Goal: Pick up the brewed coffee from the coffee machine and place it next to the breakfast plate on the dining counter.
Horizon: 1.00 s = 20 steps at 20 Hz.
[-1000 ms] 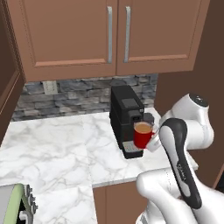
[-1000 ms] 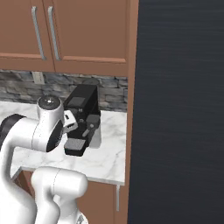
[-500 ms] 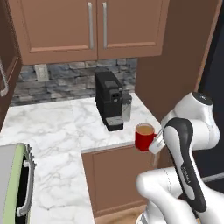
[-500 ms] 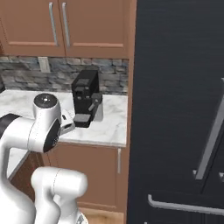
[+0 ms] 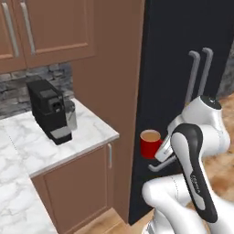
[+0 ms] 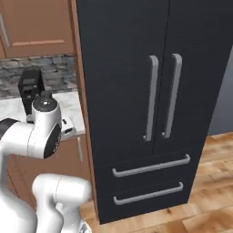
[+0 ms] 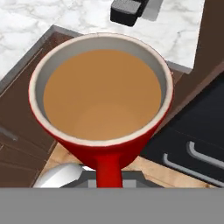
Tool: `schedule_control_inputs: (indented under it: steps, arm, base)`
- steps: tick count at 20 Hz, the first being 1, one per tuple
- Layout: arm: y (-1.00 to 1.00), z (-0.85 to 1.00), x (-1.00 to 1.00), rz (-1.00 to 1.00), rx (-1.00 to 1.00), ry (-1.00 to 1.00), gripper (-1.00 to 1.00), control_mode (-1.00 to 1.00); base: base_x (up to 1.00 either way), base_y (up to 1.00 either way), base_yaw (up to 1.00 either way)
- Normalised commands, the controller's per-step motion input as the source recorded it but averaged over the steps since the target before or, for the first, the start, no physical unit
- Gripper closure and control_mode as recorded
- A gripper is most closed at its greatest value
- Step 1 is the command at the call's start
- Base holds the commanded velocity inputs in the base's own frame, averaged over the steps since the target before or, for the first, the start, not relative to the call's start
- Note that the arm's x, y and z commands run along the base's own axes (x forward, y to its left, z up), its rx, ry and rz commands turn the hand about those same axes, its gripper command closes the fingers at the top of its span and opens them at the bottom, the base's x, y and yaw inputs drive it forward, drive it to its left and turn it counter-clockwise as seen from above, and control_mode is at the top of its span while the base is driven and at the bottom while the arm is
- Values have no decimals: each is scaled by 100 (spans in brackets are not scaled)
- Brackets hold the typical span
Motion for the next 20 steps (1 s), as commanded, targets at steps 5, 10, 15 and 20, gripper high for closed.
schedule_control_inputs:
  steps: [5,10,15,20]
  arm:
    - [0,0,0,0,0,0,100,100]
    - [0,0,0,0,0,0,100,100]
    - [0,0,0,0,0,0,100,100]
    - [0,0,0,0,0,0,100,100]
  base:
    - [0,-26,-75]
    - [0,-19,-76]
    - [1,-33,-72]
    - [24,-62,-59]
